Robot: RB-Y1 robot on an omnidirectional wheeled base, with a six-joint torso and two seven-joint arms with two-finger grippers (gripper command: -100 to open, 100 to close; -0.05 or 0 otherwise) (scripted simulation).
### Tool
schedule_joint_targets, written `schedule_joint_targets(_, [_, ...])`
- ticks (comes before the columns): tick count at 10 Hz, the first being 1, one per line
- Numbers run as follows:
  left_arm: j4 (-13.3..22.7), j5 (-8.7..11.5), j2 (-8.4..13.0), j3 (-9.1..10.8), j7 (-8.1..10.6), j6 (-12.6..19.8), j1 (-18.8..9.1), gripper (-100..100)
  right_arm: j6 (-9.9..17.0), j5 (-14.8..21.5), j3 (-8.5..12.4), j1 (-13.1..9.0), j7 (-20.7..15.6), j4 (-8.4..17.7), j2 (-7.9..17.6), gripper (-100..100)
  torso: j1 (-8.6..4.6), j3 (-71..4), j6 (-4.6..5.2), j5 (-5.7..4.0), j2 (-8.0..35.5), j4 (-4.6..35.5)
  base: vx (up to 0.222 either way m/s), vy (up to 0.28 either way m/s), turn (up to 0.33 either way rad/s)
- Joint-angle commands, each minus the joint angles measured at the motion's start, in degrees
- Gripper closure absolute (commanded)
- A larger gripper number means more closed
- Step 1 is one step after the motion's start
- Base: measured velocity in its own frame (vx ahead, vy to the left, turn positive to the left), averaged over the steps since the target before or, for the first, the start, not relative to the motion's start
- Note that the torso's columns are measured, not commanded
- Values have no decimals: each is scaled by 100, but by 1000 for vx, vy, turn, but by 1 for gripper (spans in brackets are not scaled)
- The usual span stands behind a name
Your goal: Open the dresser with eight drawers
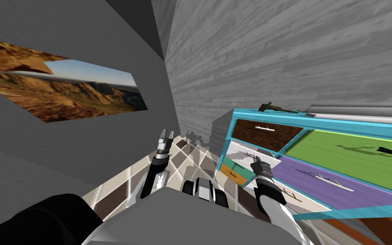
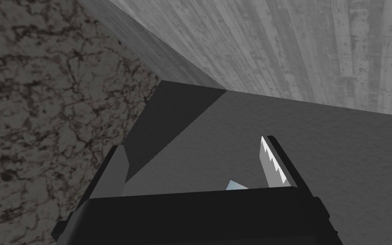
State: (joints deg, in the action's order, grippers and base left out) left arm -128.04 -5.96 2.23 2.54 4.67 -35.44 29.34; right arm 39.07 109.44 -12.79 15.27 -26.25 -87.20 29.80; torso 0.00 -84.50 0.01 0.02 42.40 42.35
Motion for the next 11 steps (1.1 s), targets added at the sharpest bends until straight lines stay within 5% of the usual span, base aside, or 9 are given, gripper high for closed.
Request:
schedule_joint_targets(1, [0, 0, 0, 0, 0, 0, 0, 0, 26, 12, -106, 18, 36, -51, 48, 100, -2, 1, 2, -2, 1, -1, 21, 12, -39])
schedule_joint_targets(6, [0, 0, -1, -1, 0, 1, -3, 0, -219, -67, -73, 84, -4, -320, 188, 100, 32, 13, 0, 25, 28, 25, -122, 75, -46])
schedule_joint_targets(7, [0, 0, 0, -1, 0, 1, -3, 0, -443, -241, 47, 50, -39, -372, 316, -100, 18, -6, -3, 26, -5, 20, -27, 50, -63])
schedule_joint_targets(11, [0, 0, 0, -1, 0, 0, -1, 0, -843, -582, 320, -72, -115, -494, 578, -100, 0, -10, -3, 0, -17, -5, -19, 63, -48])
